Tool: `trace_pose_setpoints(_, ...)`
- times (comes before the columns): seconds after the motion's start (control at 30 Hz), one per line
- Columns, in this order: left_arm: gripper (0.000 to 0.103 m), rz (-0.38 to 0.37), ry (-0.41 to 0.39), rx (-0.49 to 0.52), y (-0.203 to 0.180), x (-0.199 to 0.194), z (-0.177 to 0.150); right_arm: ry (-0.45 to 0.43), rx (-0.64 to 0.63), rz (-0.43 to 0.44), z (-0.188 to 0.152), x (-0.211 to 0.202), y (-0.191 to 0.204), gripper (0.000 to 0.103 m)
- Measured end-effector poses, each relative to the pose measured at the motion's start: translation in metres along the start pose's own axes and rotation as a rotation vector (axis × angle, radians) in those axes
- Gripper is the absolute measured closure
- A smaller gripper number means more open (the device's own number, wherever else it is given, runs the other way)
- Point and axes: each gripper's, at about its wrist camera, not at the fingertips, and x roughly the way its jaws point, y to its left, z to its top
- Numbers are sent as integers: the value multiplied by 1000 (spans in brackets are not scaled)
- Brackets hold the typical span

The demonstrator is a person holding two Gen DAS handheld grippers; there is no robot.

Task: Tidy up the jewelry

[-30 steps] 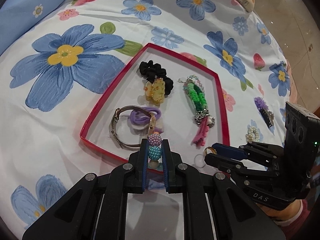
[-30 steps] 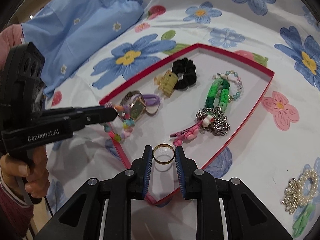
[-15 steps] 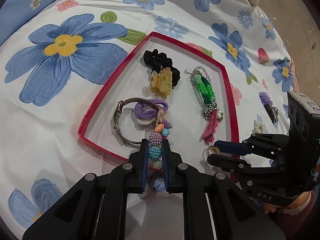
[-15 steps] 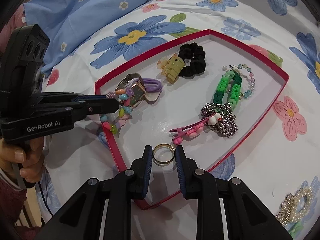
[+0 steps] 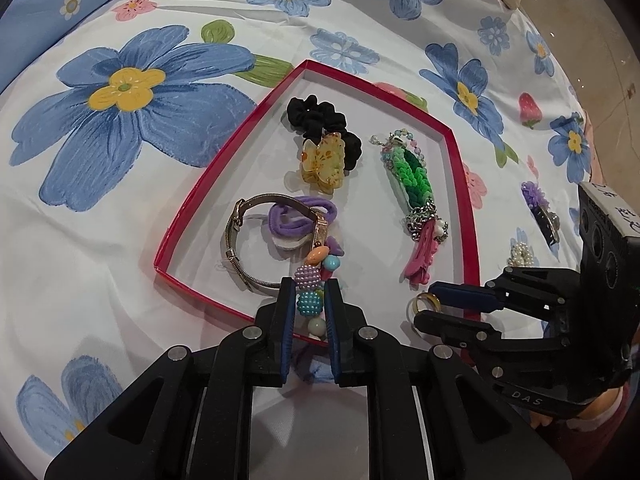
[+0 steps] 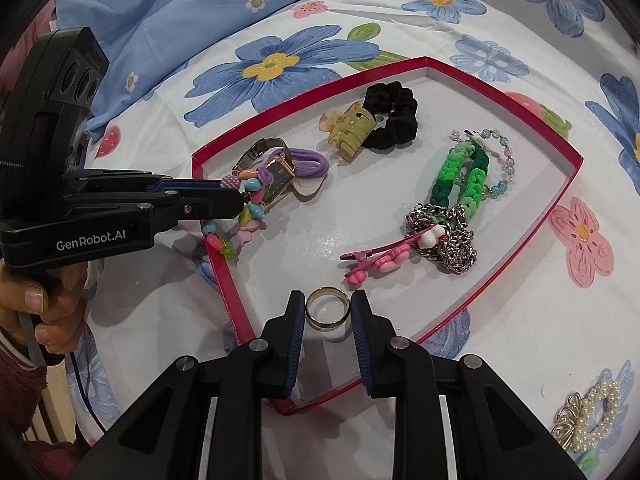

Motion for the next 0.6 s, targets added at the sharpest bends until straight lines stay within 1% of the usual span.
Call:
trace_pose_setpoints(0.2, 81, 3, -3, 1, -2, -2, 0, 4, -7, -2, 0, 0, 1, 78)
trace_pose_setpoints(0.47, 79, 5, -6, -5, -2, -6, -1, 9, -10, -4, 1, 2, 1, 78)
trace_pose_setpoints(0.6, 74, 7, -16, -11, -2, -11, -1, -9, 8, 8, 0, 0, 0, 76)
